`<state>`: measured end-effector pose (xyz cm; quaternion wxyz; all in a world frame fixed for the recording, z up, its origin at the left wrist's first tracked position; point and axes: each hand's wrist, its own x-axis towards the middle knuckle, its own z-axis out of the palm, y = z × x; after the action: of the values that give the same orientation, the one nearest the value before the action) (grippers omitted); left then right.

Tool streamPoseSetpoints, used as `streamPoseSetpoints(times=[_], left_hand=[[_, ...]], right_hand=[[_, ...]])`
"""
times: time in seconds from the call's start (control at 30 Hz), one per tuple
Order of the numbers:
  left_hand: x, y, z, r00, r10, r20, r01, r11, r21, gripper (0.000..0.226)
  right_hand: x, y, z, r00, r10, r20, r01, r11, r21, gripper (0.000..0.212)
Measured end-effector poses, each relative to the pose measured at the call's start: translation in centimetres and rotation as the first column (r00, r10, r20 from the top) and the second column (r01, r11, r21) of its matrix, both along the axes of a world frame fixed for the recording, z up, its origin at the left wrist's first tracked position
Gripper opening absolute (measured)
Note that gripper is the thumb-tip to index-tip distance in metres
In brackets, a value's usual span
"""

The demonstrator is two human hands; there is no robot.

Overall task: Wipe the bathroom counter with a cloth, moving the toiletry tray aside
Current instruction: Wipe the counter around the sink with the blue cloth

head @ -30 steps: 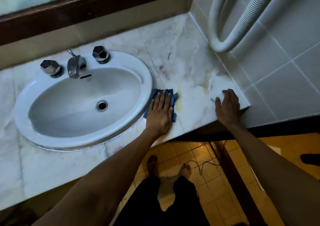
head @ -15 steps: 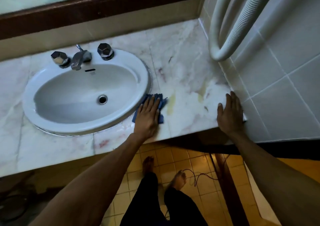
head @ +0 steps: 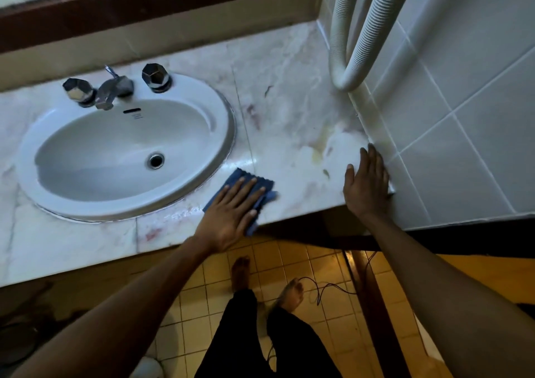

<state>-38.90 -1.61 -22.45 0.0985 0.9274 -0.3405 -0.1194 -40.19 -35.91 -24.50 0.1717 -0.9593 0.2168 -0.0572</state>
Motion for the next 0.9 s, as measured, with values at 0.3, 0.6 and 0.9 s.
streamPoseSetpoints(times=[0.3, 0.6, 0.9], left_hand=[[2.1, -11.4, -0.6, 0.990, 0.142, 0.006, -0.141, 0.989, -0.046, 0.058], [5.4, -5.5, -0.3, 0.980, 0.193, -0.046, -0.197, 0.971, -0.137, 0.053], [10.9, -21.9, 0.3, 0.979, 0.143, -0.146, -0.173, 0.961, -0.214, 0.051]], right_hand=[[-0.9, -1.7, 0.4, 0.987, 0.141, -0.072, -0.138, 0.989, 0.055, 0.060], [-2.0, -2.2, 1.2, 0.975, 0.172, -0.143, -0.162, 0.984, 0.077, 0.062], [-5.9, -2.0, 1.4, 0.964, 0.176, -0.200, -0.173, 0.984, 0.033, 0.063]])
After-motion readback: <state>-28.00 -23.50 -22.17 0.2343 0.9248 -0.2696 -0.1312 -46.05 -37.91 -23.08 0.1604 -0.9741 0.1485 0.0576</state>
